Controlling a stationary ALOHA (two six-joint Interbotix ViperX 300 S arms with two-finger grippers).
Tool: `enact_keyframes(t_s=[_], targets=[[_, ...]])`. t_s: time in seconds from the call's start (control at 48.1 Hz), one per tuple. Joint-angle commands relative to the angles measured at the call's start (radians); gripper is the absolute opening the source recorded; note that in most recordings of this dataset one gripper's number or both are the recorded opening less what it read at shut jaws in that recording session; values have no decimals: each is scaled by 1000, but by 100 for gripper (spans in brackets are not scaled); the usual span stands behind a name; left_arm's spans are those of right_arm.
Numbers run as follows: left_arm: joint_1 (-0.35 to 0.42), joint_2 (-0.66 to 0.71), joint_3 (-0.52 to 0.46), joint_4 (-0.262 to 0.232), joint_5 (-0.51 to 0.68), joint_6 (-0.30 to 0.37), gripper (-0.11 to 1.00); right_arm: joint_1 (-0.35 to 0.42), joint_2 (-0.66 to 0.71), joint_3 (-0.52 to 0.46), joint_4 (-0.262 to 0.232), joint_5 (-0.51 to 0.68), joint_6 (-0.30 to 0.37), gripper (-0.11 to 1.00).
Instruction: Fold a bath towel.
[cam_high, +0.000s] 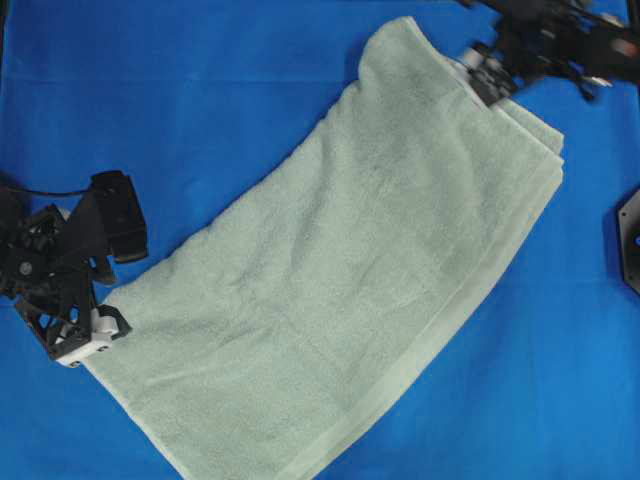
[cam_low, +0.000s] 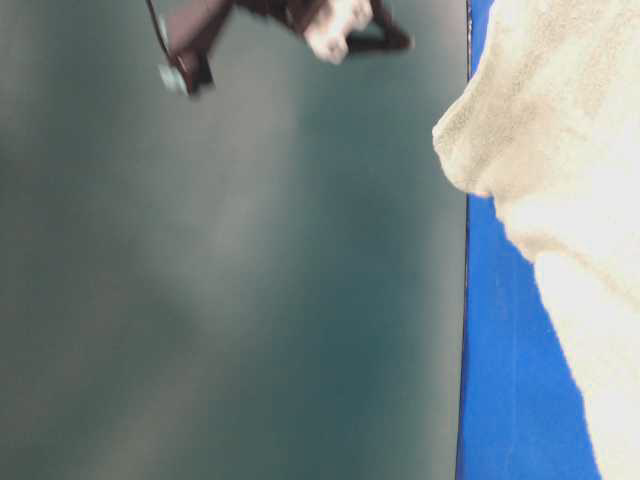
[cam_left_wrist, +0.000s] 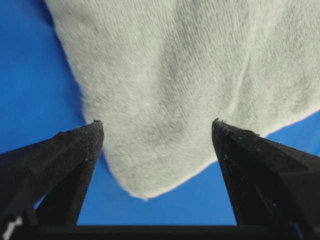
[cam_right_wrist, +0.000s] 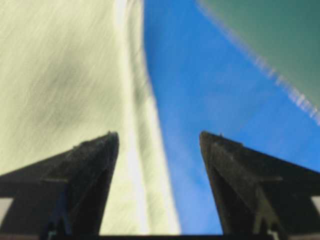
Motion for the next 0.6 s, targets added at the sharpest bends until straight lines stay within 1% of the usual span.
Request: enact_keyframes(t_s=[0.0, 0.062, 0.125, 0.25, 0.375, 0.479, 0.583], targets=[[28, -23, -21, 3, -5, 38, 83, 12, -100, 58, 46, -29, 0, 65], [46, -28, -21, 3, -8, 60, 83, 14, -140, 87, 64, -37, 2, 65], [60, -28, -21, 3, -17, 77, 83, 12, -172, 104, 69, -38, 0, 65], [66, -26, -21, 3, -44, 91, 83, 12, -166, 107, 69, -43, 0, 65], [66, -26, -23, 3, -54, 91, 83, 12, -103, 107, 69, -52, 0, 65], [66, -25, -21, 3, -54, 91, 83, 11, -17, 107, 66, -58, -3, 65], [74, -25, -21, 3, -54, 91, 83, 0, 63, 112, 63, -100, -5, 65]])
